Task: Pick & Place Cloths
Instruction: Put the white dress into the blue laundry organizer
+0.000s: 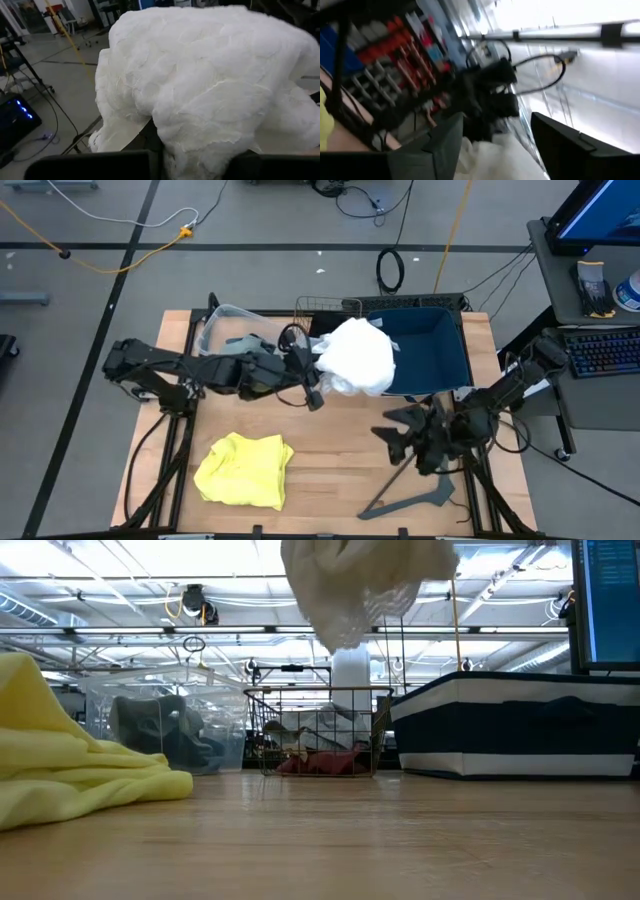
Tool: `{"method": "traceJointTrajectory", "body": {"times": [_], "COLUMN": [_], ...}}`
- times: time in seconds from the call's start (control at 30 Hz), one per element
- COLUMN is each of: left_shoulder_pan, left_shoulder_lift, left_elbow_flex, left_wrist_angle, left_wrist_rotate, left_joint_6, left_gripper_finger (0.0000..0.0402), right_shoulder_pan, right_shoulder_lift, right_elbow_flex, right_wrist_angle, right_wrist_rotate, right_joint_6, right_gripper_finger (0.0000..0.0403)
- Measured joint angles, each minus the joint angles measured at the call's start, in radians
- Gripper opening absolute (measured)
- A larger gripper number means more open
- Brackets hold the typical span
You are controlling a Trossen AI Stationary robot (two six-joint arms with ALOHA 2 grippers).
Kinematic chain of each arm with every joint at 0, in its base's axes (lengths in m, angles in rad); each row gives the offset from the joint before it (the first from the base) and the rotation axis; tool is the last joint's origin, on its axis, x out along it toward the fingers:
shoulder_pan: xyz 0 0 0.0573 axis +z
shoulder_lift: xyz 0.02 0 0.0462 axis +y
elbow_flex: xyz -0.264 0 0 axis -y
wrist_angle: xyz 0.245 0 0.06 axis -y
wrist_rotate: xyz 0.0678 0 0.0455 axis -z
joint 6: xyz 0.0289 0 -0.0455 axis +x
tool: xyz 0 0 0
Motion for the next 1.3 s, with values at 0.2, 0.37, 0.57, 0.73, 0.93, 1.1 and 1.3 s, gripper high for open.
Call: {"method": "traceJointTrajectory", "body": {"times": [0.2, 0.37, 0.57, 0.73, 0.93, 1.1, 1.3], "left_shoulder_pan": [0.024, 0.031, 0.03, 0.03, 0.03, 0.034, 0.035], "left_shoulder_lift": [-0.001, 0.0, 0.0, 0.029, 0.105, 0.137, 0.143], "left_elbow_flex": [-0.049, -0.089, -0.122, -0.125, -0.124, -0.124, -0.126], "left_wrist_angle": [0.014, 0.057, 0.088, 0.118, 0.206, 0.255, 0.263], "left_wrist_rotate": [0.006, 0.003, 0.005, 0.011, 0.054, 0.072, 0.093], "left_joint_6": [-0.037, -0.045, -0.043, -0.029, -0.017, -0.01, -0.011], "left_gripper_finger": [0.0053, 0.0053, 0.0053, 0.0053, 0.0053, 0.0053, 0.0053], "right_shoulder_pan": [-0.053, -0.122, -0.201, -0.257, -0.336, -0.395, -0.446], "right_shoulder_lift": [0.0, 0.001, 0.001, 0.001, 0.002, 0.0, -0.003], "right_elbow_flex": [0.0, 0.01, 0.055, 0.117, 0.149, 0.149, 0.151], "right_wrist_angle": [0.0, -0.037, -0.194, -0.444, -0.597, -0.702, -0.833], "right_wrist_rotate": [0.133, 0.227, 0.258, 0.187, 0.125, 0.121, 0.098], "right_joint_6": [0.006, 0.053, 0.194, 0.393, 0.539, 0.617, 0.728], "right_gripper_finger": [0.0268, 0.0291, 0.0308, 0.0311, 0.0311, 0.0311, 0.0302]}}
